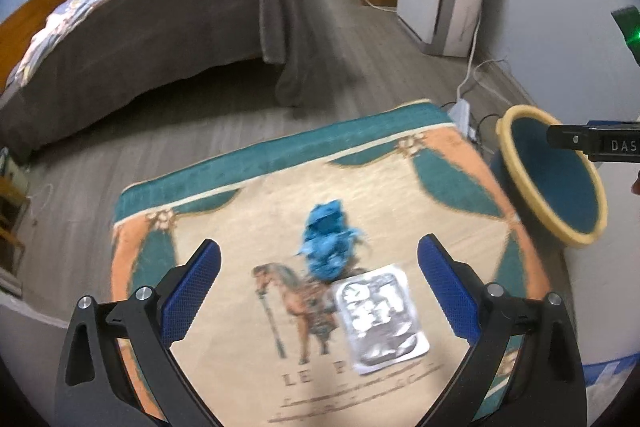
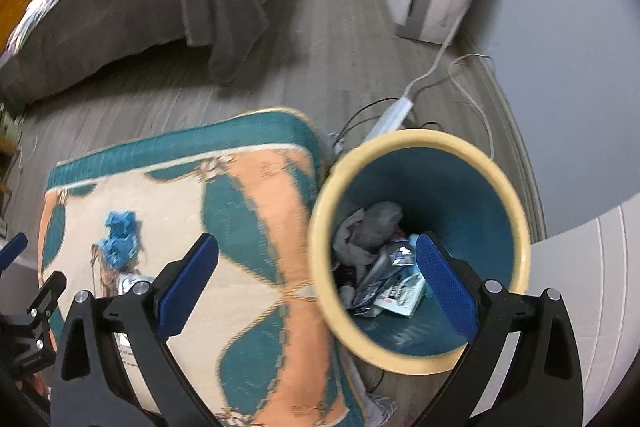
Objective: Collect trash
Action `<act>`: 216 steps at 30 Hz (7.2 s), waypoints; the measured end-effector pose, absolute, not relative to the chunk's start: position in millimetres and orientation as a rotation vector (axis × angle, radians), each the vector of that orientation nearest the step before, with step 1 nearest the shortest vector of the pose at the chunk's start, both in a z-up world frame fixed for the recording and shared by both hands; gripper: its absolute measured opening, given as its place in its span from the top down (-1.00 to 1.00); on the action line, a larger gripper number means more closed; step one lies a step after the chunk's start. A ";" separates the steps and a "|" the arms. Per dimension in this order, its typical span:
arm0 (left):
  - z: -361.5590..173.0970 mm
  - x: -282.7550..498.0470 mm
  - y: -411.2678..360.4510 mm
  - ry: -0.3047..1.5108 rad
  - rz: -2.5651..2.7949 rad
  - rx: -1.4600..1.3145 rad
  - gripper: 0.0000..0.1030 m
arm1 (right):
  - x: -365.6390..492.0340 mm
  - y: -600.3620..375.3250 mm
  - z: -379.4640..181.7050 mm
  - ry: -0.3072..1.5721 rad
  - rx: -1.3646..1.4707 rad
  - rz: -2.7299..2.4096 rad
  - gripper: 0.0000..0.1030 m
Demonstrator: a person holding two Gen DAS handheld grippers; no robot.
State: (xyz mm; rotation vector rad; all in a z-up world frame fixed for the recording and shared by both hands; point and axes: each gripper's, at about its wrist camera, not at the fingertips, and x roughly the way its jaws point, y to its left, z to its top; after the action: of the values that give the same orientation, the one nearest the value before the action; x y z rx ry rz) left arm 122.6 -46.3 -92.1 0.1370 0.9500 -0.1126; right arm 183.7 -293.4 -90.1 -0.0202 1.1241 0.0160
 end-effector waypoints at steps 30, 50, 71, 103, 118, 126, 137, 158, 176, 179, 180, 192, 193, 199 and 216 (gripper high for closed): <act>-78.6 121.2 60.9 0.874 -0.028 0.178 -0.90 | 166.9 -115.3 -208.6 1.465 -0.019 0.195 -0.88; -105.9 134.3 35.3 0.957 -0.071 0.169 -0.90 | 163.5 -163.2 -203.8 1.414 0.029 0.143 -0.12; -174.2 170.9 -40.8 1.105 -0.243 0.218 -0.85 | 222.4 -223.8 -192.3 1.310 -0.008 0.073 -0.13; -162.5 170.9 -42.9 1.099 -0.309 0.206 0.20 | 208.5 -199.0 -180.3 1.318 -0.080 0.176 -0.09; -106.3 137.4 -75.2 0.963 -0.349 0.192 0.20 | 164.9 -242.2 -100.1 1.152 -0.045 0.169 -0.09; -100.0 132.0 -112.9 0.929 -0.395 0.246 0.20 | 153.0 -307.4 -76.0 1.109 -0.013 0.128 -0.09; -105.1 132.5 -194.1 0.907 -0.518 0.306 0.20 | 159.9 -400.6 -91.2 1.128 0.049 -0.015 -0.09; -122.0 138.7 -316.8 0.908 -0.683 0.388 0.20 | 156.3 -485.0 -145.1 1.233 0.168 -0.196 -0.09; -124.4 170.7 -316.4 0.853 -0.606 0.396 -0.13 | 164.2 -479.1 -120.7 1.067 0.222 -0.190 -0.38; -125.6 170.5 -312.4 0.857 -0.592 0.387 -0.30 | 163.4 -479.0 -120.1 1.064 0.221 -0.197 -0.50; -125.5 170.8 -311.9 0.860 -0.588 0.383 -0.37 | 163.1 -479.8 -120.1 1.064 0.220 -0.197 -0.52; -110.6 152.0 -289.9 0.902 -0.534 0.301 -0.88 | 154.3 -490.2 -120.3 1.088 0.229 -0.238 -0.85; -106.6 150.4 -286.8 0.901 -0.524 0.294 -0.89 | 151.5 -490.4 -117.9 1.085 0.233 -0.241 -0.88; -61.3 117.7 -257.9 0.783 -0.491 0.245 -0.90 | 122.1 -482.2 -86.8 1.080 0.228 -0.259 -0.89; 4.5 33.2 -213.4 0.663 -0.436 0.228 -0.90 | -13.1 -443.3 5.9 0.792 0.153 -0.286 -0.89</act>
State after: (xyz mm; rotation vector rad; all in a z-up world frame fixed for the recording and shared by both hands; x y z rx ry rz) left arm 33.2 -213.4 4.5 0.2279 0.6632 -0.4363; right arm -13.1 -443.3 5.9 0.1531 0.7916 -0.2863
